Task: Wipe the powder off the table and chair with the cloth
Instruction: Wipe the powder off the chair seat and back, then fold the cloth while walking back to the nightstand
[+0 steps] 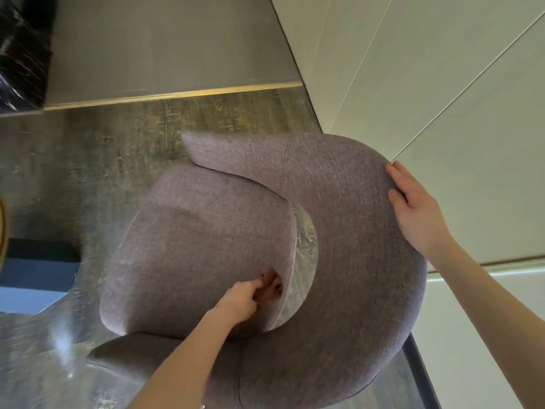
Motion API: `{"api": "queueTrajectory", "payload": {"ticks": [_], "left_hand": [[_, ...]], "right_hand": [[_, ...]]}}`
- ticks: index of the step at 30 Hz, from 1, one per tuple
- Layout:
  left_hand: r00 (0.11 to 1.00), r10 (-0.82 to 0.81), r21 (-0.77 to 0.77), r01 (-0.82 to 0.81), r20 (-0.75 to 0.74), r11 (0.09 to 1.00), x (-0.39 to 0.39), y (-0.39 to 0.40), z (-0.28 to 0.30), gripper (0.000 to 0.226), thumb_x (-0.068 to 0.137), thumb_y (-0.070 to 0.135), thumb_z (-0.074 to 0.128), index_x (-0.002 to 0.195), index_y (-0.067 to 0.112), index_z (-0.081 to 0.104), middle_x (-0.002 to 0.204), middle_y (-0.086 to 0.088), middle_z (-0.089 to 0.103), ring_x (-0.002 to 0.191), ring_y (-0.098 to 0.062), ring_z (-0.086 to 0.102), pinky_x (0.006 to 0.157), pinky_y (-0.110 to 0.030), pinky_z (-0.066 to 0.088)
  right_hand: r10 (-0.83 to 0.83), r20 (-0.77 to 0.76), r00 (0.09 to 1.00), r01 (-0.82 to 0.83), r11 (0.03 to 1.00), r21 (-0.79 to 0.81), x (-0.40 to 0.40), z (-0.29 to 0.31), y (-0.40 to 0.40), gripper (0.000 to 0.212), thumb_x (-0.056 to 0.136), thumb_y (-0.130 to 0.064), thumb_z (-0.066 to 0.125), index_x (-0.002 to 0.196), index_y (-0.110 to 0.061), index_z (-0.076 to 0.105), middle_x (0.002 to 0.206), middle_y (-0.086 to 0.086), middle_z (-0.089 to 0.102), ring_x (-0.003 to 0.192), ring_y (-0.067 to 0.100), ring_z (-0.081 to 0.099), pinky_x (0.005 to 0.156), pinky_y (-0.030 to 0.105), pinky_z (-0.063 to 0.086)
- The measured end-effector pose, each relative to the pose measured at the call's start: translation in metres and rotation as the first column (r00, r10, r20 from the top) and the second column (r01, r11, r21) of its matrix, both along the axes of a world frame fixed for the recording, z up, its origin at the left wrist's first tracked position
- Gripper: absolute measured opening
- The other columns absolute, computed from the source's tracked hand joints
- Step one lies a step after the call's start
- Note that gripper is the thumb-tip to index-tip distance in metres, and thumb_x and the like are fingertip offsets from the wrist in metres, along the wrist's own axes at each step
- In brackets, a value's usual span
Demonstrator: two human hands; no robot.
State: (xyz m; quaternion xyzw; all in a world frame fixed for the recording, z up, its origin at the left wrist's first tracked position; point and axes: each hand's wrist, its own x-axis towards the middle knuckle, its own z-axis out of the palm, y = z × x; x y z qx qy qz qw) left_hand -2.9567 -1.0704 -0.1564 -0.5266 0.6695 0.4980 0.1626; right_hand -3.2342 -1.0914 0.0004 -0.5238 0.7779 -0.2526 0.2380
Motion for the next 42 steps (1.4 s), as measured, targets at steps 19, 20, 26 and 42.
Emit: {"api": "queueTrajectory", "payload": {"ticks": [19,20,26,42], "left_hand": [[0.302,0.469,0.228,-0.583,-0.83,0.78,-0.038,-0.115,0.35,0.035,0.086,-0.015,0.047,0.115,0.004,0.056,0.106,-0.012,0.061,0.093,-0.024,0.059,0.083,-0.03,0.05],[0.283,0.435,0.212,-0.575,-0.855,0.79,-0.033,-0.117,0.377,0.032,0.086,-0.014,0.048,0.108,0.008,0.058,0.102,-0.011,0.063,0.088,-0.021,0.061,0.08,-0.028,0.051],[0.183,0.243,0.102,-0.561,-0.953,0.821,-0.003,-0.116,0.52,0.021,0.088,-0.003,0.055,0.096,0.016,0.06,0.088,-0.004,0.068,0.074,-0.012,0.067,0.067,-0.024,0.058],[0.086,0.123,0.04,-0.639,-0.989,0.768,0.06,-0.097,0.611,0.023,0.096,0.018,0.048,0.116,0.014,0.058,0.1,-0.002,0.069,0.091,-0.013,0.066,0.077,-0.024,0.054]], "right_hand": [[0.177,-0.261,0.949,-0.223,0.962,-0.159,0.072,0.226,-0.06,0.044,0.098,-0.016,0.037,0.142,-0.012,0.033,0.154,0.007,0.024,0.142,0.02,0.023,0.112,0.024,0.014],[0.187,-0.236,0.954,-0.234,0.953,-0.193,0.08,0.253,-0.062,0.044,0.098,-0.018,0.038,0.141,-0.011,0.034,0.154,0.007,0.026,0.141,0.019,0.025,0.11,0.022,0.014],[0.329,0.107,0.938,-0.259,0.873,-0.413,0.134,0.377,-0.057,0.048,0.093,-0.016,0.05,0.139,-0.008,0.036,0.142,0.008,0.044,0.119,0.018,0.051,0.089,0.012,0.043],[0.293,0.068,0.954,-0.197,0.778,-0.597,0.23,0.458,-0.046,0.042,0.09,-0.024,0.053,0.128,-0.013,0.04,0.106,-0.008,0.049,0.097,0.009,0.051,0.079,0.018,0.035]]}}
